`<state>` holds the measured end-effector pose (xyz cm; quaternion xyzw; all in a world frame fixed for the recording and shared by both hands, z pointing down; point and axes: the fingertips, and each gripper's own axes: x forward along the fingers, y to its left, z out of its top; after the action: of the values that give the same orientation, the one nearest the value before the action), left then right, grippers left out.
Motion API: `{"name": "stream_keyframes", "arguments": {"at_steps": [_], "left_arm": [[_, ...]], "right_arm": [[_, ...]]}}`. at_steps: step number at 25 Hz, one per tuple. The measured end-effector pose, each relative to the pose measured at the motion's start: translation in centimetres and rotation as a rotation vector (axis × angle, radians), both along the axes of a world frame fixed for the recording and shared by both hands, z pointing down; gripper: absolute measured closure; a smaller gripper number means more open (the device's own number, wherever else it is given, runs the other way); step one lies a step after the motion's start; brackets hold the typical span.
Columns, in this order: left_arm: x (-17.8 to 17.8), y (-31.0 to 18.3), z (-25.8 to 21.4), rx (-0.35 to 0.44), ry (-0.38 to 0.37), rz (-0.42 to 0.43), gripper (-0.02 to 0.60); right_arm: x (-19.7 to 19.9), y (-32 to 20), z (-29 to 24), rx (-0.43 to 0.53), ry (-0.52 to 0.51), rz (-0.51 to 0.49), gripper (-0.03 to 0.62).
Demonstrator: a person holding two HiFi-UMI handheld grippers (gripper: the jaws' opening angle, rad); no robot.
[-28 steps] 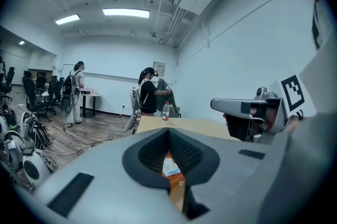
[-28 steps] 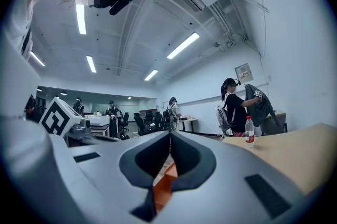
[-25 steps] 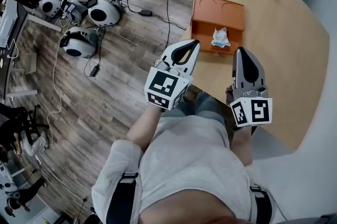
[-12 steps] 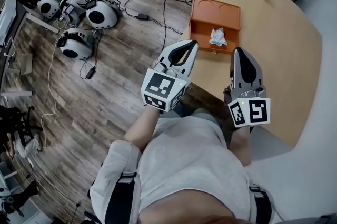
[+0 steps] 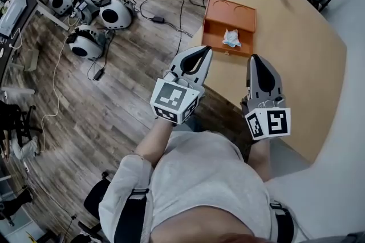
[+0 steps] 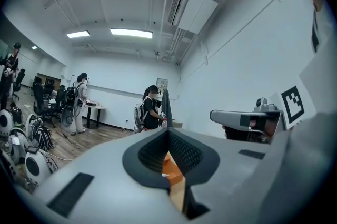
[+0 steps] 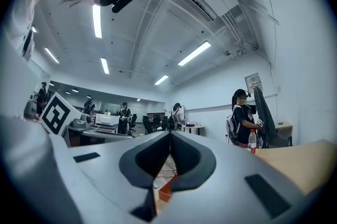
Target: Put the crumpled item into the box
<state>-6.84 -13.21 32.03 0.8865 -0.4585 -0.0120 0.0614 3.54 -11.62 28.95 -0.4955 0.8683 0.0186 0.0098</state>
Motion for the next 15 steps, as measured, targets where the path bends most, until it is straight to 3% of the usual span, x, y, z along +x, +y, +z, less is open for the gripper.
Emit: {"name": "stream_keyframes", "arguments": {"at_steps": [10, 15], "left_arm": [[1.4, 5.9, -1.2, 0.031, 0.023, -0.051, 0.568], [2.4, 8.3, -1.8, 0.069, 0.000, -0.092, 0.568]], "right_arm": [[2.5, 5.7, -0.7, 0.015, -0.007, -0.011, 0.583], [3.9, 7.8, -0.7, 0.019, -0.017, -0.020, 0.583]]}}
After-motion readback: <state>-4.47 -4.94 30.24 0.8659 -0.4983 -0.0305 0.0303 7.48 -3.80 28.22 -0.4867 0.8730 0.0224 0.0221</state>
